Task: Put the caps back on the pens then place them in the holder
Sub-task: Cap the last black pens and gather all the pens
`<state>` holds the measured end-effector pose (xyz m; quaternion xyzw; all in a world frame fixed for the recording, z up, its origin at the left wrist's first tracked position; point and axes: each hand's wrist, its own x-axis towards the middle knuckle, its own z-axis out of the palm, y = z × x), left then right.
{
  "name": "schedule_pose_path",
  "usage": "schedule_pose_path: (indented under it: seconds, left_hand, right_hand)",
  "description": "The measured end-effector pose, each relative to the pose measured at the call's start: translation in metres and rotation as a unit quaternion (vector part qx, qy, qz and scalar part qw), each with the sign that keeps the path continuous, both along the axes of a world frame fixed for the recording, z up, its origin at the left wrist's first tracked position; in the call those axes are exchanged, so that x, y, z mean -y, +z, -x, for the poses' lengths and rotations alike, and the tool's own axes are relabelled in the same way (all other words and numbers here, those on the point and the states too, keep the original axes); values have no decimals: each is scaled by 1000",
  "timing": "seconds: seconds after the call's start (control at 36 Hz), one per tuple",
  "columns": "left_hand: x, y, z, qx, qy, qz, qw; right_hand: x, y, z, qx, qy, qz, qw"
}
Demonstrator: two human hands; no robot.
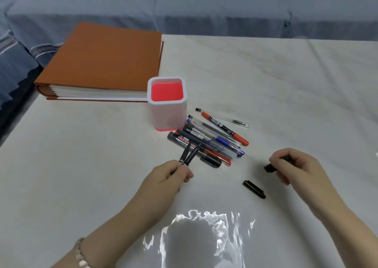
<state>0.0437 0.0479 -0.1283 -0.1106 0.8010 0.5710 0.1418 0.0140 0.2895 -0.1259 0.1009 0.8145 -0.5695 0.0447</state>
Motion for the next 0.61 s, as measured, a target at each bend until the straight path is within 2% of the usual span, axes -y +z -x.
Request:
schedule_pose_path:
  seconds: [0.08, 0.22, 0.39, 0.5, 0.56, 0.61]
  left_hand:
    - [-2, 2, 0, 40, 8, -34, 999]
    - [-4, 5, 0, 49, -3, -35, 998]
    - [-2, 8, 1, 35, -6, -28, 999]
    - [-3, 11, 3, 43, -2, -44, 998]
    - [-5, 11, 4, 48, -5, -59, 997]
    - [-7, 12, 5, 57, -15, -80, 995]
  right_hand:
    - [-4, -6, 0, 16, -1, -56, 998]
    - [0, -14, -2, 28, 42, -103, 993]
    - [5, -18, -1, 30, 105, -104, 989]
    - [1, -18, 1, 22, 149, -192, 970]
    - [2, -13, 0, -2, 134, -174, 976]
    - [6, -7, -3, -23, 109, -105, 988]
